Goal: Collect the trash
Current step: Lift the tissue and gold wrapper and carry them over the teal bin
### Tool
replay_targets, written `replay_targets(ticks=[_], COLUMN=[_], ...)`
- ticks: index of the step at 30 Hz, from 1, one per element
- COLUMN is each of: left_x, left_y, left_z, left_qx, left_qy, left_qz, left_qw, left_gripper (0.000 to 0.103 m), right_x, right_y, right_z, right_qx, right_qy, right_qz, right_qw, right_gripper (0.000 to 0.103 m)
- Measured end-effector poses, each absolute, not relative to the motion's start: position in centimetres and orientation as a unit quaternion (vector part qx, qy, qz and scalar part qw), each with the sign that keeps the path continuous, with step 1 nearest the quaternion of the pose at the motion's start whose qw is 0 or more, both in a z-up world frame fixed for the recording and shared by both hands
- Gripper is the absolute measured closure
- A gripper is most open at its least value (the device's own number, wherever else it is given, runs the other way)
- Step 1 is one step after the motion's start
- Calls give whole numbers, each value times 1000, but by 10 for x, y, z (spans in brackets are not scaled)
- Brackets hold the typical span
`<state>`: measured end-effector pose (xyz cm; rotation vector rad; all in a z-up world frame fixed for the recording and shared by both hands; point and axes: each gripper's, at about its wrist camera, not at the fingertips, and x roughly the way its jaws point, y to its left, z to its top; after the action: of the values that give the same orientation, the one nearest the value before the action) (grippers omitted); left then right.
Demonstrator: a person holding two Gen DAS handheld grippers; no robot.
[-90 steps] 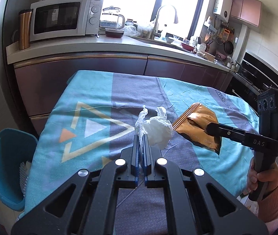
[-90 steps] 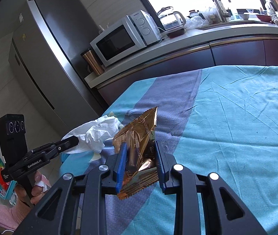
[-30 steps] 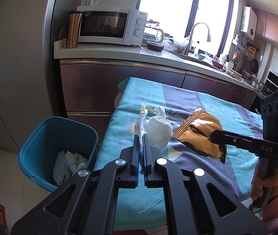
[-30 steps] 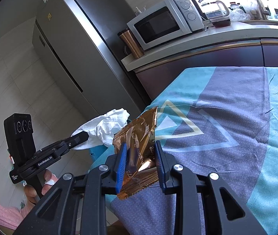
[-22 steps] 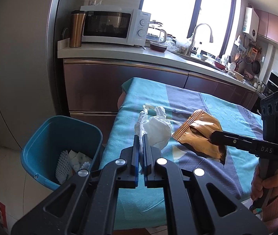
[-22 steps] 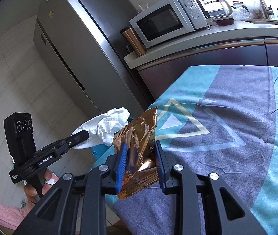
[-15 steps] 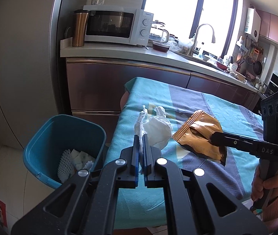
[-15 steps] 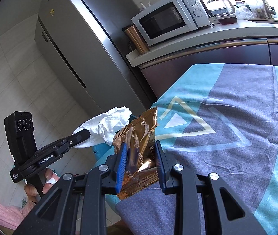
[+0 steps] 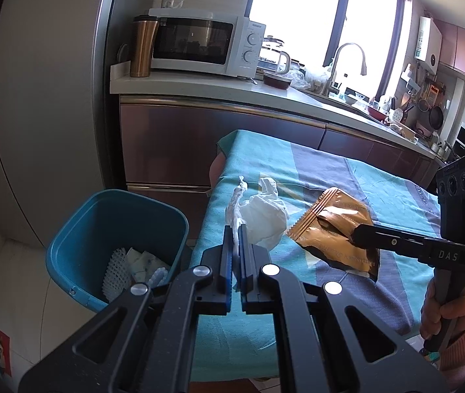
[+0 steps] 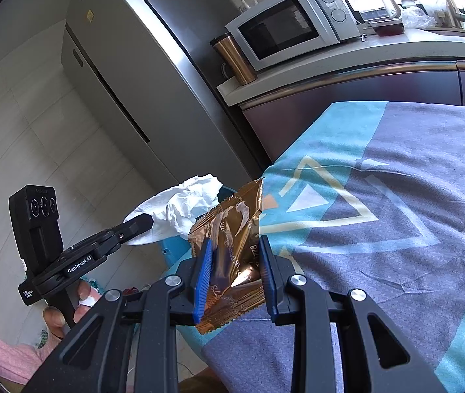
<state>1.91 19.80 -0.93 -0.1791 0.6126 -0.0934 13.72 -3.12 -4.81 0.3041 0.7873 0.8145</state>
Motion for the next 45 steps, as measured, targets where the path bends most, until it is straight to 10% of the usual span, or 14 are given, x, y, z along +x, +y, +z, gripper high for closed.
replay_targets(ticks=[45], left_x=[16], left_y=[229], left_z=[-14], left_qx=[-96], left_qy=[299], left_qz=[-4], left_qw=[949], left_gripper=[99], right_x=[155], right_y=[10], right_z=[-52], right_qx=[129], right_qy=[390], right_qz=[419], right_qw=[810], right_gripper=[76])
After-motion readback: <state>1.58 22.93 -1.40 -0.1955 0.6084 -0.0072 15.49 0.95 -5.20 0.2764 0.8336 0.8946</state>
